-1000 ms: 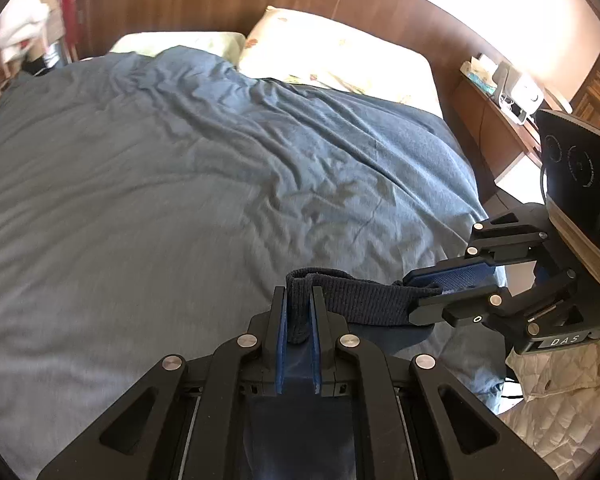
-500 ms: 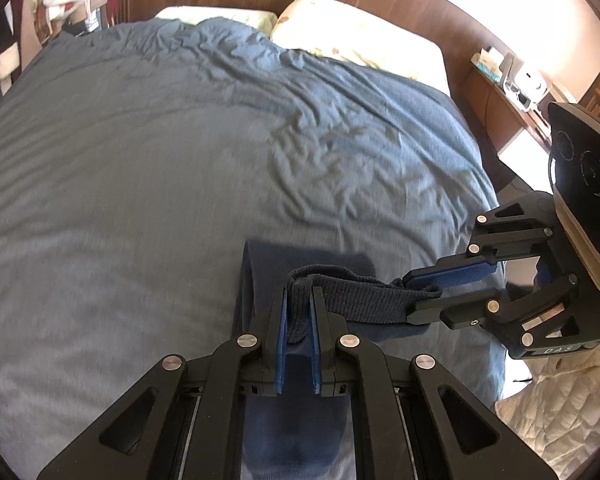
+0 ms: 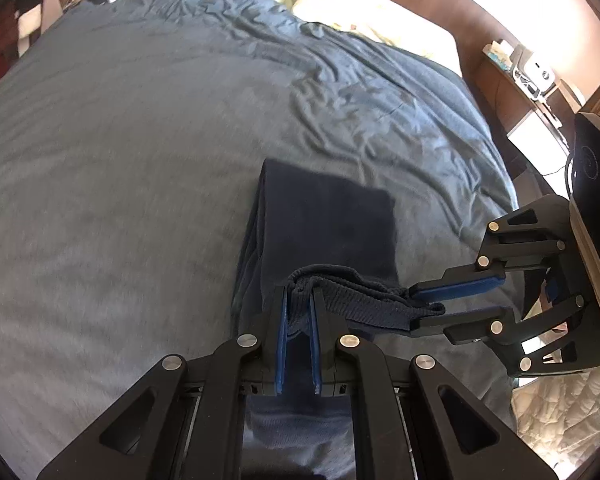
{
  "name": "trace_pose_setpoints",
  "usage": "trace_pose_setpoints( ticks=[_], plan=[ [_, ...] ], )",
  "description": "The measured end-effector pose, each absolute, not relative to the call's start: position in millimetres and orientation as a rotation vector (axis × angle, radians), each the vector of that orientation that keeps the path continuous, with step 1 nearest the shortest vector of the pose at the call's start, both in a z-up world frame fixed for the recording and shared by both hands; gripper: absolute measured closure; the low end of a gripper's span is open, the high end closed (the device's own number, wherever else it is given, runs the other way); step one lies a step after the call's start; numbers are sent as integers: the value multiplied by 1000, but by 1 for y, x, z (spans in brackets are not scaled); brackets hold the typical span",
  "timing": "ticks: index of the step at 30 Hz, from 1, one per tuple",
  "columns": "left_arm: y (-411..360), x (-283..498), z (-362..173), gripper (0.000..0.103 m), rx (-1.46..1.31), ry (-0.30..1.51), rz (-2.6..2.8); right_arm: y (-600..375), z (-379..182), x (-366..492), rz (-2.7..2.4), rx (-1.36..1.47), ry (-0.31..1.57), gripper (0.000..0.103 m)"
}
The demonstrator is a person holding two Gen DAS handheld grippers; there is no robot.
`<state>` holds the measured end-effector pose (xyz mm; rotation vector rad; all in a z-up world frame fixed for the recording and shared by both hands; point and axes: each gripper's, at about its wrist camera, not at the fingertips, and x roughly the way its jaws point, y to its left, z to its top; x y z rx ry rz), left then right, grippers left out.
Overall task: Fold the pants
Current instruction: 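Lift the waistband end with both tools and fold it over the pants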
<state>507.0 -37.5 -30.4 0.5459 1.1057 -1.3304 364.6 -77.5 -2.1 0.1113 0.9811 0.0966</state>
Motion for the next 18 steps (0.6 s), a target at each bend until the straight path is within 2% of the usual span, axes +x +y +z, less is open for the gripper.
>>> trace_pose_setpoints(
  ticks=[10,13,18],
  plan=[
    [3,507,-60,96,538,1155,-1259,-43,-38,369,164,83,1035,88],
    [12,505,-65,96,534,1166,-1239,-33,-46,367,211,94,1067,96],
    [27,503,-66,95,544,1185,-1187,-27,-56,362,254,80,1104,96]
  ],
)
